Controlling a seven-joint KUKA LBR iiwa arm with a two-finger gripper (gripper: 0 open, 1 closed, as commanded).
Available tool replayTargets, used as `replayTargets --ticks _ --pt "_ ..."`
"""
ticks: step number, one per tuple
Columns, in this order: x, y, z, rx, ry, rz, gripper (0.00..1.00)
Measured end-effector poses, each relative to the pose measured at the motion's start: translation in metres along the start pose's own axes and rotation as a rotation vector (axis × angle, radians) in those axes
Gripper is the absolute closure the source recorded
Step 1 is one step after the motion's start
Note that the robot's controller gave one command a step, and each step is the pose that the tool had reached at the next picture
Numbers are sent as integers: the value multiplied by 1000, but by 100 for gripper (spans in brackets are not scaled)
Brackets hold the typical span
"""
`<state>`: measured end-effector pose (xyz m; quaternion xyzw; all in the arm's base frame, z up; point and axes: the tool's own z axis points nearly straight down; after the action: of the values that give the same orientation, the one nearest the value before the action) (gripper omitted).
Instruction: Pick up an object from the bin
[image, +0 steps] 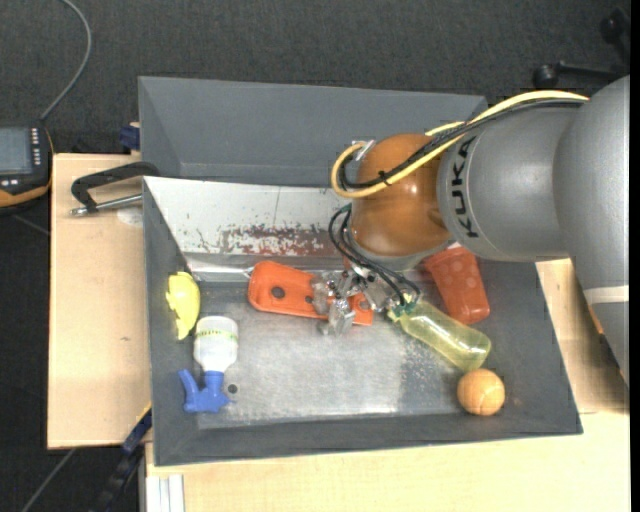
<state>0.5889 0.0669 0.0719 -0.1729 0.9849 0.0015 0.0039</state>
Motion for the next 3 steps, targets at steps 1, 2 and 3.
replayTargets --ticks 1,2,3 --pt "-3 -18 0 -1 -6 21 100" --pt "-5 -21 0 1 -6 34 100" --pt "-1 -27 0 -2 -7 27 100"
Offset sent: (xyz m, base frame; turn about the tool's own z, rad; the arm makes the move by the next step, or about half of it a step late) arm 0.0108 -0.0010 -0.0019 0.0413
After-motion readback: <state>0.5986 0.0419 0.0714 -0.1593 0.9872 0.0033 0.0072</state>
